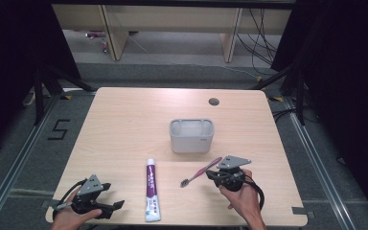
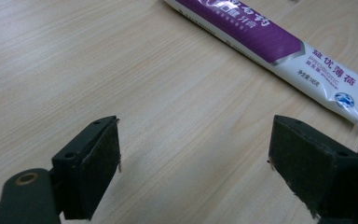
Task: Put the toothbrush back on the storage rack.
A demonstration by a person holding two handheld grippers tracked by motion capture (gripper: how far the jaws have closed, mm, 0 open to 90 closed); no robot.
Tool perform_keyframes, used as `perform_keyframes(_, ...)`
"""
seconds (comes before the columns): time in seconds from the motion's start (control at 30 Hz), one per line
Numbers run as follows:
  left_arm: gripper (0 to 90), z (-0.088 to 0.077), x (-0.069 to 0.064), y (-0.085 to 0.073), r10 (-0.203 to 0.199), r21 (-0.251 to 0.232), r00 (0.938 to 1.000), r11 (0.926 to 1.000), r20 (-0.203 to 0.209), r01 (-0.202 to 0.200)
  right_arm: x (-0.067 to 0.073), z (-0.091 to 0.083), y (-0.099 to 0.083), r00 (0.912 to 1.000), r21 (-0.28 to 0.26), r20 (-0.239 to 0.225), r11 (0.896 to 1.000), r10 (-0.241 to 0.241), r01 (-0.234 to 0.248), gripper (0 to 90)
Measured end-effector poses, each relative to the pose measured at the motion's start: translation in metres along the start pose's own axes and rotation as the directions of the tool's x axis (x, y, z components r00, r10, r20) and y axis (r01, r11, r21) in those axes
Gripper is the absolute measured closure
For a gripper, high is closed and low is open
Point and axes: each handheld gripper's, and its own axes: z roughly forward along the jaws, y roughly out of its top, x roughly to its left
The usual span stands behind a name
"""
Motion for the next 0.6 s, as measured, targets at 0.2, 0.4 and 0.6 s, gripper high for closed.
perform_keyframes(0.2,16.0,0.000,0.000,0.000,0.002,0.001,1.0000,1.0000,-0.001,-0.002,-0.002,0.012,0.010,0.9996,0.040,-0.006,0.999,-0.028,0.028,90.0)
perform_keyframes(0.4,16.0,0.000,0.000,0.000,0.008,0.003,1.0000,1.0000,-0.001,-0.008,-0.010,0.019,0.019,0.9933,0.089,-0.017,0.989,-0.115,0.116,90.0)
perform_keyframes(0.6,16.0,0.001,0.000,0.000,0.010,0.003,0.9999,0.9999,0.002,-0.010,-0.026,0.031,0.024,0.9906,0.116,0.022,0.985,-0.135,0.131,90.0)
